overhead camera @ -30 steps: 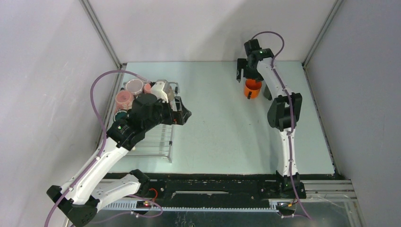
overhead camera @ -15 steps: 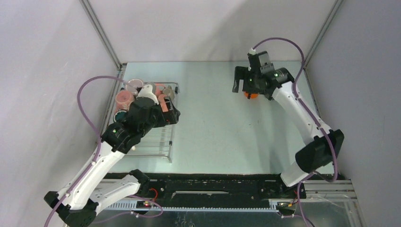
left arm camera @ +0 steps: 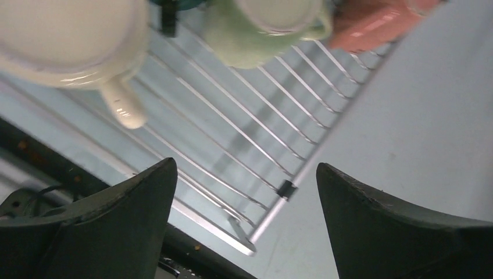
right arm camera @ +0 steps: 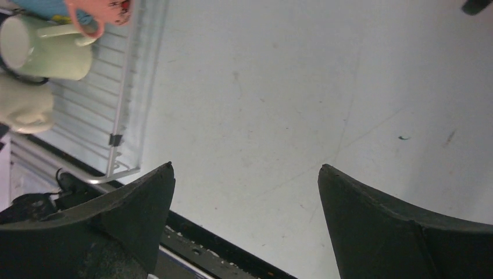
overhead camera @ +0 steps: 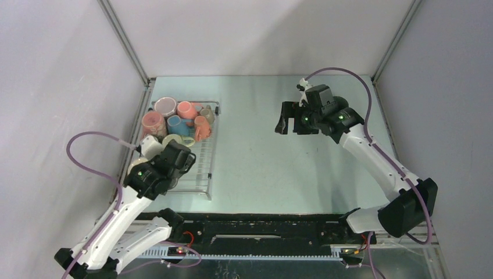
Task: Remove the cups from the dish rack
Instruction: Unload the cup from the dish rack.
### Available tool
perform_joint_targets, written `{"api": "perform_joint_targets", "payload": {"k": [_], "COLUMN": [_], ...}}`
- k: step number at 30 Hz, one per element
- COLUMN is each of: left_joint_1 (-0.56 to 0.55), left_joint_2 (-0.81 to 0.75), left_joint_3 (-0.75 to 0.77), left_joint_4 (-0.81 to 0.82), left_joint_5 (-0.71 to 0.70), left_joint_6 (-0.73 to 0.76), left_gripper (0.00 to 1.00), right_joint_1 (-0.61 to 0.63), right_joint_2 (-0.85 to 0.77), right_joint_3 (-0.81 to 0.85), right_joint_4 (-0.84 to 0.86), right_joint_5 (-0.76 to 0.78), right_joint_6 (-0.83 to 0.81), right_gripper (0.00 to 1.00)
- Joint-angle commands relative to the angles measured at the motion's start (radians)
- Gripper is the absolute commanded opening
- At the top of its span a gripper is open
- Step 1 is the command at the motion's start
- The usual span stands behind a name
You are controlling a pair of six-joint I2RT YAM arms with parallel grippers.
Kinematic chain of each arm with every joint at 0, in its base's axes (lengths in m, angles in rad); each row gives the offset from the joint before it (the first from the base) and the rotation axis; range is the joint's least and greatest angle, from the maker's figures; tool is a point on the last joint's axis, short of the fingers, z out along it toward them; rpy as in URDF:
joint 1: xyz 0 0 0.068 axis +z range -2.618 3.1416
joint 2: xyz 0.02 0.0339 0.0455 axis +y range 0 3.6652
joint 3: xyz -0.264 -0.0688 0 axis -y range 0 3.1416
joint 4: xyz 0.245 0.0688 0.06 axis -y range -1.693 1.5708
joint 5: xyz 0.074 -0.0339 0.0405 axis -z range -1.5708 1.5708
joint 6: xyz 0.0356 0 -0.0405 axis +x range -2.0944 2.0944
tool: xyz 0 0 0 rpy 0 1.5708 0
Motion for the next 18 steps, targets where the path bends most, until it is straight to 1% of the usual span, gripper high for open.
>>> {"api": "perform_joint_targets", "payload": {"k": [1,8,10,13,18], "left_joint_1": [0.044,0.182,0.216,0.246,0.285], "left_joint_2": [0.026,0.098,0.113,0.113,0.126], "left_joint_3": [-0.048,-0.069,-0.072,-0.098,-0.138], "left_joint_4": [-0.127,-0.105,-0.109,-0.108,-0.077], "left_joint_5": [-0.131,-0.163,-0.167,-0.169,-0.15], "left_joint_6": [-0.244,-0.232,-0.237,-0.26,-0.252], "left_gripper": [0.95,0.82,0.77,0.74,0.71], "right_joint_1": [0.019,0.034,0.034,0.035,0.034], "right_joint_2": [-0.068,-0.068,-0.067,-0.068,-0.068], "right_joint_3": [-0.037,-0.049,-0.049,-0.049,-0.049], "right_joint_4": [0.1,0.115,0.119,0.118,0.12], "right_joint_5": [-0.085,-0.119,-0.133,-0.137,-0.15], "right_joint_6": [0.022,0.025,0.03,0.03,0.033], "right_gripper": [0.99,0.98,0.97,0.97,0.96]}}
